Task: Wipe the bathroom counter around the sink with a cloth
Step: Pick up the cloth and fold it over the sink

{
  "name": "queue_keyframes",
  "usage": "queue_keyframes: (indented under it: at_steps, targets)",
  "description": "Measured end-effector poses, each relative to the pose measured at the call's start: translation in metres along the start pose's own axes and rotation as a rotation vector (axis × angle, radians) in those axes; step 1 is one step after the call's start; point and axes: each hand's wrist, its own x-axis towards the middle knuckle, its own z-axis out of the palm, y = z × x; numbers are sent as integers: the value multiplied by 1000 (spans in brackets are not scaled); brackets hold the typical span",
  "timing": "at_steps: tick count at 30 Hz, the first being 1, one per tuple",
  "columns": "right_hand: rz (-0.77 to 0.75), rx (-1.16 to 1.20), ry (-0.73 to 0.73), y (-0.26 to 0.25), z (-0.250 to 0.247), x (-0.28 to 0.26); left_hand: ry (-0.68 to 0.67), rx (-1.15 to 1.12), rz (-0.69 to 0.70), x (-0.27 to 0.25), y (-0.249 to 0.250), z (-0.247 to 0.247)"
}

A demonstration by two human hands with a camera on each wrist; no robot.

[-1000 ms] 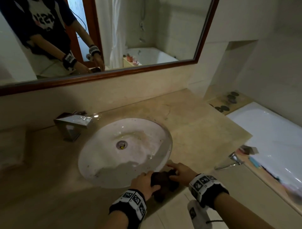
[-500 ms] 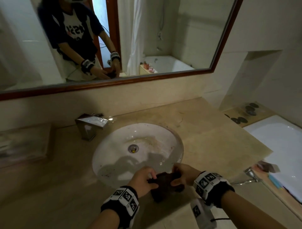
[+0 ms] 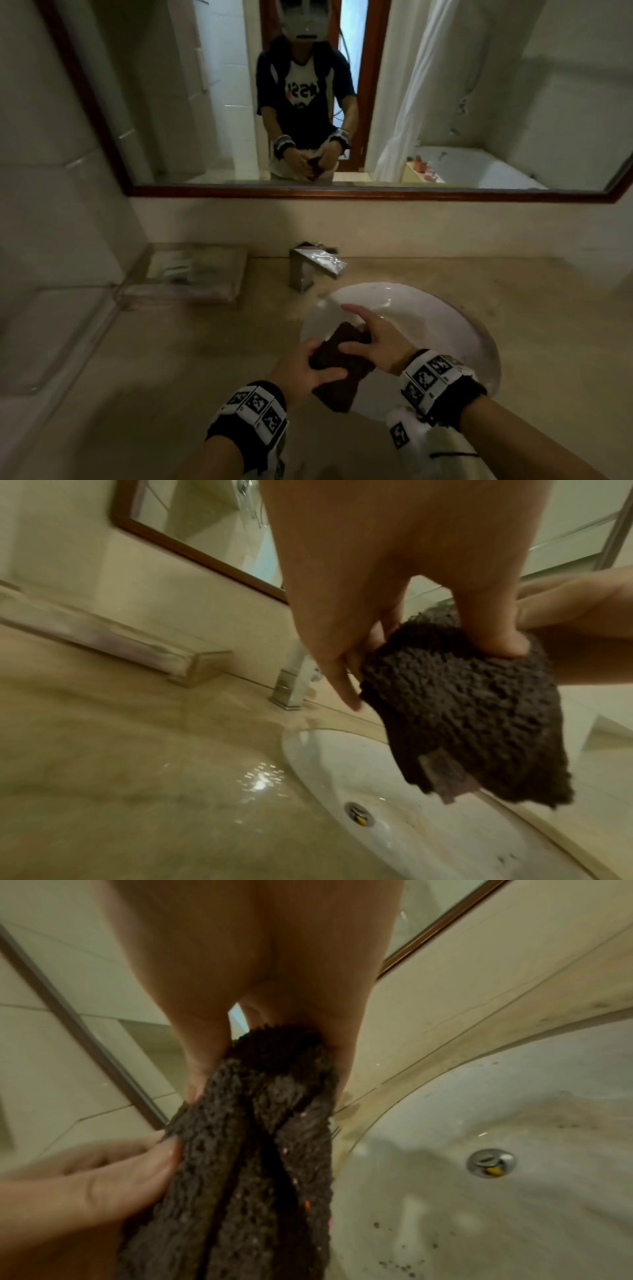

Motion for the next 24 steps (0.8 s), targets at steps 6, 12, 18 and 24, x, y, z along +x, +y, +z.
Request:
queue_keyframes:
  at_steps: [6,12,18,24]
  targets:
    - [-1,-57,-161,-44,38,33,205,-41,-45,-33,-26,-56]
    - [-79,-261,-321,-80,78,72,396,-66,-167,-60,-53,-108]
    - [-169,-319,-363,-145,126,115,617,-150,-200,-78,-67,-170]
    - [-194,-286,-396,-205,190,160,811,-202,-255,-97,-88,-235]
